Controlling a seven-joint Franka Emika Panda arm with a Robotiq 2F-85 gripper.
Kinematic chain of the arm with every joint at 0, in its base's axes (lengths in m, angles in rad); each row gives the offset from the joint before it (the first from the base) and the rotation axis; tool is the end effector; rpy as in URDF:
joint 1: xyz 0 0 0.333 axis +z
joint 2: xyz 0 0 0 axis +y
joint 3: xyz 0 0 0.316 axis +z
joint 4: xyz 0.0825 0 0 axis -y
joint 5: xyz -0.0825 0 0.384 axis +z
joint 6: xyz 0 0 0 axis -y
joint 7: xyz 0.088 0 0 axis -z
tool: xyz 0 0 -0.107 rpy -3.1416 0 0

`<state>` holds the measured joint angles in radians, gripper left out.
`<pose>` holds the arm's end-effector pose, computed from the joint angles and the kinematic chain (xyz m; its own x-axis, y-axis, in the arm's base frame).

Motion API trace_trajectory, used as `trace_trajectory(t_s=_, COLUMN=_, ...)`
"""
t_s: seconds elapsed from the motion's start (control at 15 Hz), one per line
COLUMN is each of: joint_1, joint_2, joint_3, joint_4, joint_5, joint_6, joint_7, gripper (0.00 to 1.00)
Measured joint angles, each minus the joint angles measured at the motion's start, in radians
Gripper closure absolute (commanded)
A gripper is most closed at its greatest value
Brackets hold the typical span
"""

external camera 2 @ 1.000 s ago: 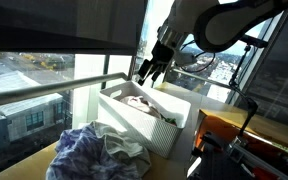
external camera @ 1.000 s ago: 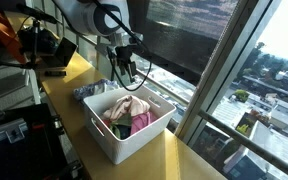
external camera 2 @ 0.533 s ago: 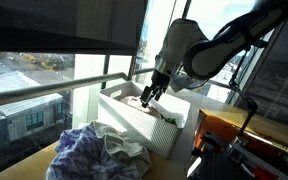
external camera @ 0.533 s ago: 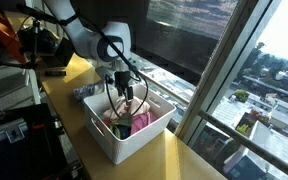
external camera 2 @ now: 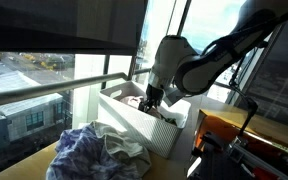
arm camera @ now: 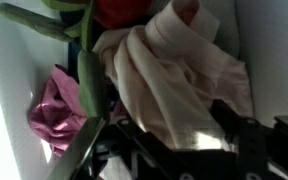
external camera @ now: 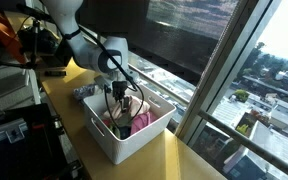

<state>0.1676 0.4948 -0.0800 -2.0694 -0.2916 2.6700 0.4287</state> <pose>0.5962 0.0616 0.1980 0.9866 -0.0642 0.1501 -0.0861 -0.9858 0.1441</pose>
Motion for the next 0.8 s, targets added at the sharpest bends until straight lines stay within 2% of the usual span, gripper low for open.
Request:
trace_trajectory(t_s=0.4, joint_1=0.001, joint_2=0.040, joint_3=-0.022, joint_4=0.037, joint_5=0.025, joint_6=0.000, joint_7=-0.003, gripper=0.99)
trace_trajectory(t_s=0.6, joint_1=0.000, joint_2=0.025, joint_3=-0.025, joint_4=0.052, joint_5=0.043, joint_6=-0.002, joint_7=-0.005, gripper=1.00)
trace_trajectory(t_s=0.8, joint_1=-0.003, joint_2=-0.045, joint_3=-0.025, joint_4=0.057, joint_5=0.059, joint_6=-0.015, joint_7=-0.018, gripper=0.98)
